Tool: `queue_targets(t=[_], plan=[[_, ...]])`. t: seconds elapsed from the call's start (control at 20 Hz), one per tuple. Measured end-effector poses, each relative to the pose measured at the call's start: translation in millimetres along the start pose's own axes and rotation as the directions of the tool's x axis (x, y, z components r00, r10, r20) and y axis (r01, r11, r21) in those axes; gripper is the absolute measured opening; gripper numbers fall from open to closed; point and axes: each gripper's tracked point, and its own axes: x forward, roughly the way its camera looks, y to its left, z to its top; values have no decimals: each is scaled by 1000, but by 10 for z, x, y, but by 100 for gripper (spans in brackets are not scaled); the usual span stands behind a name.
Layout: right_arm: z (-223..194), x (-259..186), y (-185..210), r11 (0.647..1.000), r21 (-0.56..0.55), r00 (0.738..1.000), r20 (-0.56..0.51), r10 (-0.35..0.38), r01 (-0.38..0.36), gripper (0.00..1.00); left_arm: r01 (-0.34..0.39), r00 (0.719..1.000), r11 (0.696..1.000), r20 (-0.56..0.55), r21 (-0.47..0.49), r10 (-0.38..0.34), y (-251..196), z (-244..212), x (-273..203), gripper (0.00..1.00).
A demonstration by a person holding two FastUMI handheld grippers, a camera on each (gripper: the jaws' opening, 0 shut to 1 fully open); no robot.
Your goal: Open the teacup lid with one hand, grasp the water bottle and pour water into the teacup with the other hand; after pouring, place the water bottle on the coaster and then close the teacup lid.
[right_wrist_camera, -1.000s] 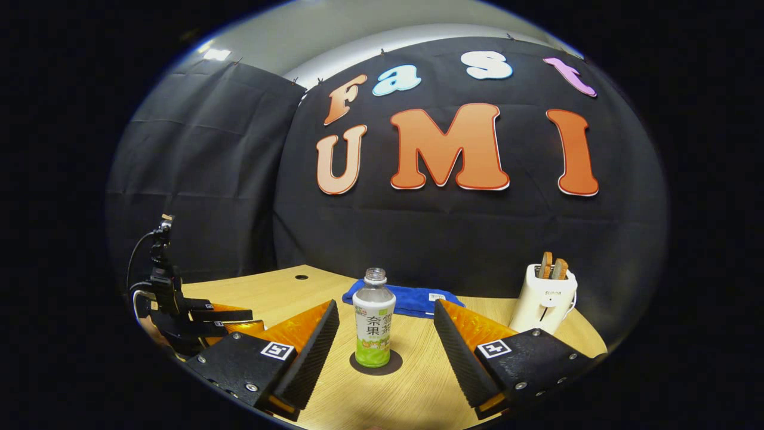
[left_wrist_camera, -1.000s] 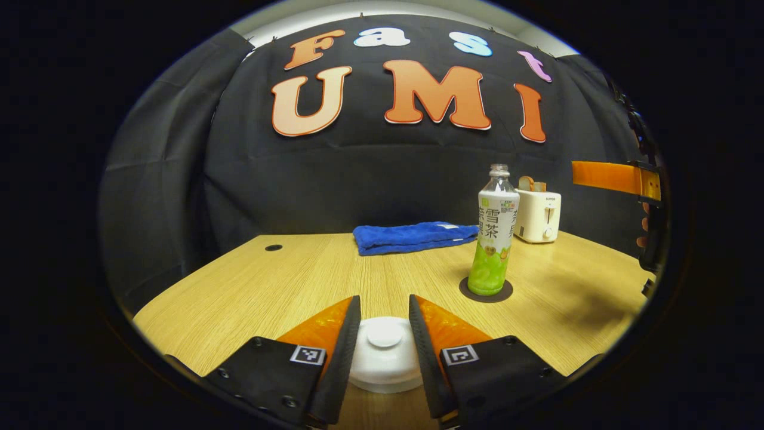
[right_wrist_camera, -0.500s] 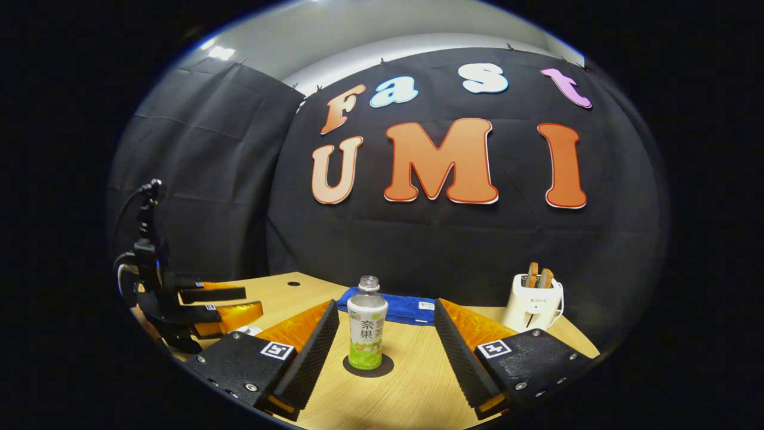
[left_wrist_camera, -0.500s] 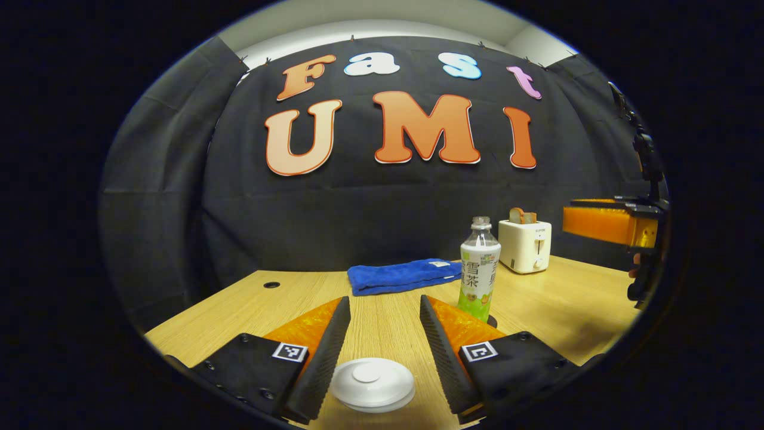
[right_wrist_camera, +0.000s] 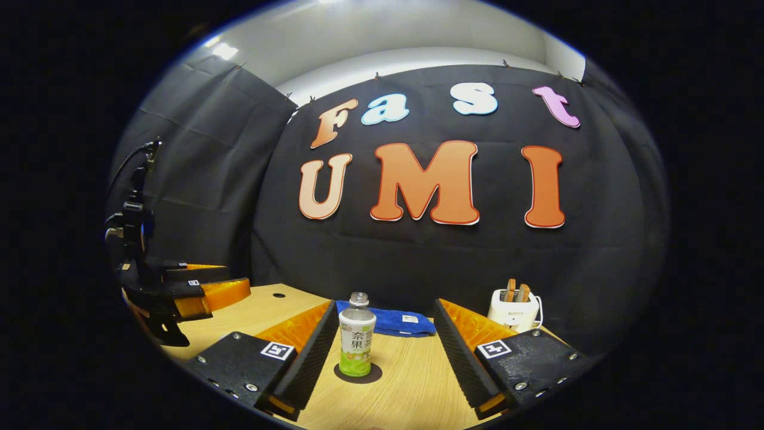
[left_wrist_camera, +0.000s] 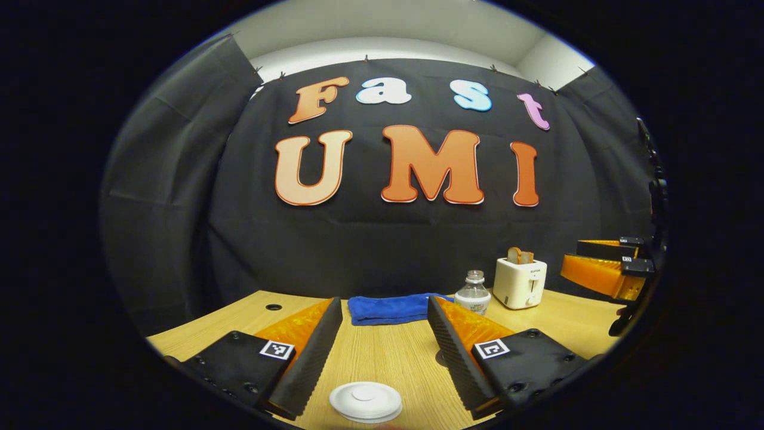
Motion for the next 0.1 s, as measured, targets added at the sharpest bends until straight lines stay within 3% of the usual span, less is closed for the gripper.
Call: queue_targets(t=[0.1], plan=[[71,-36,-22,999,-11,999,10,-32,32,96,-22,1000,1000,5,6,22,70,105,-21,94]])
